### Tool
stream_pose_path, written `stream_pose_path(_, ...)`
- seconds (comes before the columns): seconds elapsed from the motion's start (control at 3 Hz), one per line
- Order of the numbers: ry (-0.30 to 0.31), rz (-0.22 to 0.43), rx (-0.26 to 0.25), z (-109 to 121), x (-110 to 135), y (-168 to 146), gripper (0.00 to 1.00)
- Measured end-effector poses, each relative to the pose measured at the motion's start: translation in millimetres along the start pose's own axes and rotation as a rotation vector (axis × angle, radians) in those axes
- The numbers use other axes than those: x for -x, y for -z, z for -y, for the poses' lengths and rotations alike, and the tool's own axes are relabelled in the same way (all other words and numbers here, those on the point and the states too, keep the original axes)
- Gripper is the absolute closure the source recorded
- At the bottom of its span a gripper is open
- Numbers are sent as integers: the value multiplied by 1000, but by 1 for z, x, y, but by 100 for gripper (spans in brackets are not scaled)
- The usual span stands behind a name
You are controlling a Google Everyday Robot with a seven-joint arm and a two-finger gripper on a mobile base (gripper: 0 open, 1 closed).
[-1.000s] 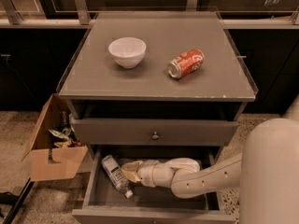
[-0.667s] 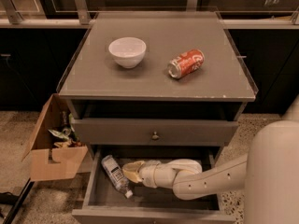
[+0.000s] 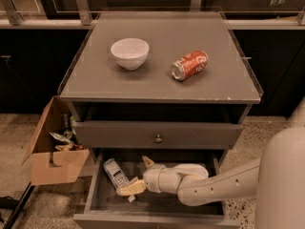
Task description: Pick blue plastic bottle from middle drawer and place on counter
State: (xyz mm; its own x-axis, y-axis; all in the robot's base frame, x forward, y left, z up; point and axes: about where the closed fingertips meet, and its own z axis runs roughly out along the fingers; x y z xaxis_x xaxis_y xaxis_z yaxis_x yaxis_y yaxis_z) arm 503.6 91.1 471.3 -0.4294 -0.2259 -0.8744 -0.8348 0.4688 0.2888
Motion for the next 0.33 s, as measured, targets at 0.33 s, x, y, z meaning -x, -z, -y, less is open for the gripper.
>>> stream_pose_path(0.33, 0, 0, 0, 0, 0, 0, 0)
